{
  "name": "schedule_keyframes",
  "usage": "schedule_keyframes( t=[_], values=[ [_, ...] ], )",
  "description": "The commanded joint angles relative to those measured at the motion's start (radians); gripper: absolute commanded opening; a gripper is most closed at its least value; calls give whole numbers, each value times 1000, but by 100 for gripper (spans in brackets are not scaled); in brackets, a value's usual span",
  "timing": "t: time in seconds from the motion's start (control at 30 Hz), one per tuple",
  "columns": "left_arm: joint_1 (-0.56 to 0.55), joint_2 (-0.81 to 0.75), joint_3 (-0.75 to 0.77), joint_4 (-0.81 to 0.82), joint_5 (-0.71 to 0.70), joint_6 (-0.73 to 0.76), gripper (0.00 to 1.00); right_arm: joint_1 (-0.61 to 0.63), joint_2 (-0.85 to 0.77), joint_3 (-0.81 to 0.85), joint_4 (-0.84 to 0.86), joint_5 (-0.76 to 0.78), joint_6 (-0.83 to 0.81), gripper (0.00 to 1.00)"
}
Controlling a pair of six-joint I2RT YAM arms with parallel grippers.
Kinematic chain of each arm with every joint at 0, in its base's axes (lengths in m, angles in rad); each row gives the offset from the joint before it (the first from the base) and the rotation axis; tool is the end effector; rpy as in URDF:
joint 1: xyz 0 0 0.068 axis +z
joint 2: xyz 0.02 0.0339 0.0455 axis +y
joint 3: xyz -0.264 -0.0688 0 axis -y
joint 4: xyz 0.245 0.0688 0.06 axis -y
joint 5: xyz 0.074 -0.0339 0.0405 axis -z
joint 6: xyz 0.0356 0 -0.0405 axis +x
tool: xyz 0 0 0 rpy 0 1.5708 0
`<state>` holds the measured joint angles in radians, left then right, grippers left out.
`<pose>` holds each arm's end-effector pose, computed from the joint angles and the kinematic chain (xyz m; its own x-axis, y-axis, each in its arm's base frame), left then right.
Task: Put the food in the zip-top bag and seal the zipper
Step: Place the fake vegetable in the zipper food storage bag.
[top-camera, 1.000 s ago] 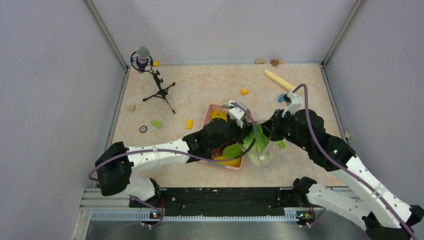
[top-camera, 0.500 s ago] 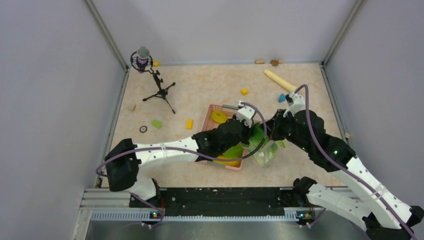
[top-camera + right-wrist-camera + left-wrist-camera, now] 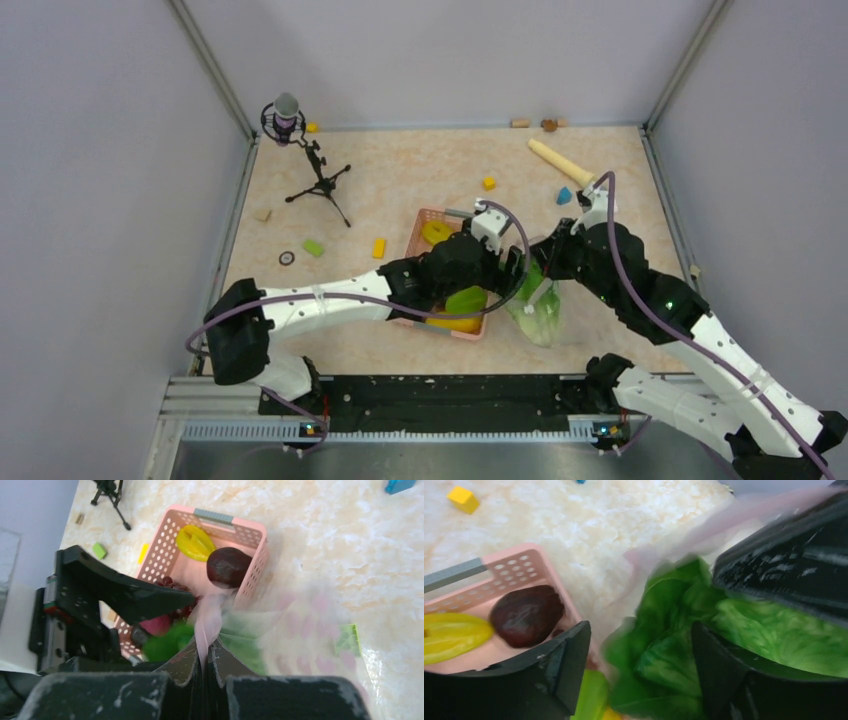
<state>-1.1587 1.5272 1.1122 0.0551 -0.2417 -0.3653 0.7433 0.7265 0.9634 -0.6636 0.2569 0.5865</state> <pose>0.1514 -0.3251 0.2951 -0.4175 0.0892 -0.9043 0.6968 0.6702 -0.2556 0.1132 0.0918 0.3598 -0.5218 0.2475 -0.8164 -0.2347 0.8785 0.4162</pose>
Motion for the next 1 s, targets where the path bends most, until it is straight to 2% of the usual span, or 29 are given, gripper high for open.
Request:
schedule_keyframes(
  t=[0.0,0.07,0.1,0.57,0.77,0.87,0.97],
  values=[
    [7,-83,-76,-66,102,38,86,-1,-35,24,155,124,16,0],
    [7,-119,-93,-28,112,39,96,-1,-34,21,154,130,18,0],
    [6,-137,-102,-22,115,39,97,-1,-36,19,154,133,21,0],
    [20,-449,-335,68,-11,-90,97,-2,-54,6,151,151,28,0],
    [21,-648,-486,109,-187,-141,97,-1,-50,16,136,164,32,0],
    [21,-711,-541,129,-192,-157,97,-2,-52,20,138,146,45,0],
    [21,-688,-543,127,-167,-190,97,-1,-55,15,145,149,53,0]
  ],
)
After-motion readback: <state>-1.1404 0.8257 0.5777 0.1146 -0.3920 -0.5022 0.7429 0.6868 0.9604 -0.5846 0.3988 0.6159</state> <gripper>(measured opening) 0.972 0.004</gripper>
